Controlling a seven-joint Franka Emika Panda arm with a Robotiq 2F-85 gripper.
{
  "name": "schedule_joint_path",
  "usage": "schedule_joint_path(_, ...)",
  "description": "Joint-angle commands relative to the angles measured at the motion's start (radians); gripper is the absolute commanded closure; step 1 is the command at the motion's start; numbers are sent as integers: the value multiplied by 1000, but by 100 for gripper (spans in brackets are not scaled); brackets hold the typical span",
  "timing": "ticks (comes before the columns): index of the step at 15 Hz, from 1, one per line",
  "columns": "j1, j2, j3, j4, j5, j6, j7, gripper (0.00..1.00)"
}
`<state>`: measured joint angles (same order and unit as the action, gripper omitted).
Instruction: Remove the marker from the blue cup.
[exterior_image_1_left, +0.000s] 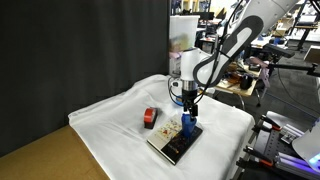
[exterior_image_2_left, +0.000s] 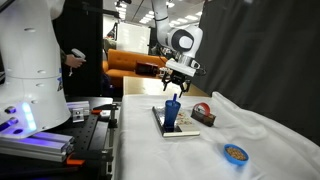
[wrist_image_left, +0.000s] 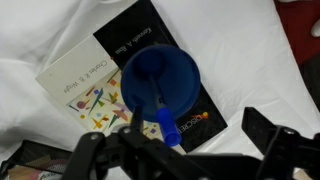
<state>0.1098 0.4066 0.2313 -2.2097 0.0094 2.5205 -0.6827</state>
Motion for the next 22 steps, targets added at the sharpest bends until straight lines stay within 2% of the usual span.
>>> schedule_joint_path(1,-22,-1,24,1,-11,1,-25,0)
schedule_joint_path(9,-19,10,41,33,-5,7,-41,0)
schedule_joint_path(22,-10,2,36,24,-8,-1,-13,0)
